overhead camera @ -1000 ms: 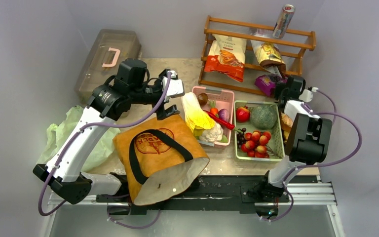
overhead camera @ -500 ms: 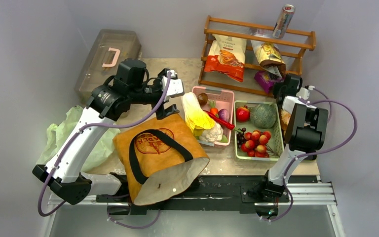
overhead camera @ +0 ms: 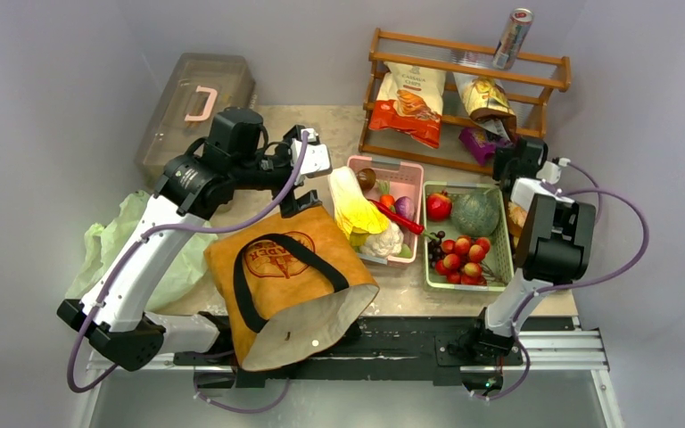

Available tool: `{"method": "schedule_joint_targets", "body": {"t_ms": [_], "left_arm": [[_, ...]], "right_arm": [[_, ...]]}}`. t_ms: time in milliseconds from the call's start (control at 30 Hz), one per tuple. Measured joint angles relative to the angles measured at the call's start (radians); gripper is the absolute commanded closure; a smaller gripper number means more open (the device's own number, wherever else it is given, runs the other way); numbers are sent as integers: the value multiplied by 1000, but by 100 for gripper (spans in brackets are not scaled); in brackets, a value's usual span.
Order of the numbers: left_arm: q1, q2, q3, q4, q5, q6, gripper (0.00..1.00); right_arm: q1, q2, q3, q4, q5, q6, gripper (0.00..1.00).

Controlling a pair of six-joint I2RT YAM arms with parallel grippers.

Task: Untie the knot of the grocery bags and take out the mixed food
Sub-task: Place the fake candies on the shelf.

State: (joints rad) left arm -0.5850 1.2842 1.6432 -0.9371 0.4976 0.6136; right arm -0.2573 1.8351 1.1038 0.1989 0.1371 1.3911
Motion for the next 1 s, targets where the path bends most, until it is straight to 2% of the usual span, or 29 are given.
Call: {"method": "schedule_joint_targets", "body": {"t_ms": [300, 400, 567, 667, 700, 733, 833, 1000], "left_arm": [[0, -15, -29, 15, 13, 0, 16], [0, -21, -35, 15, 16, -1, 13], [65, -25, -25, 3, 124, -97, 11], [100, -44, -16, -24, 178, -140, 9], [100, -58, -16, -43, 191, -145, 5], [95, -74, -16, -67, 203, -147, 0], [54, -121, 2, -200, 213, -103, 0], [-46, -196, 4, -433, 182, 3, 0]], "right_arm": [[0, -191, -113, -35, -29, 7, 61], [0, -249, -137, -60, -50, 7, 61], [-4, -386, -163, -140, -114, -17, 52], [-6, -491, -162, -186, -202, -98, 41], [-6, -522, -159, -199, -243, -137, 37], [-6, -544, -154, -209, -283, -172, 33], [11, -570, -111, -272, -401, -305, 20], [151, -556, 23, -441, -499, -623, 15]]}}
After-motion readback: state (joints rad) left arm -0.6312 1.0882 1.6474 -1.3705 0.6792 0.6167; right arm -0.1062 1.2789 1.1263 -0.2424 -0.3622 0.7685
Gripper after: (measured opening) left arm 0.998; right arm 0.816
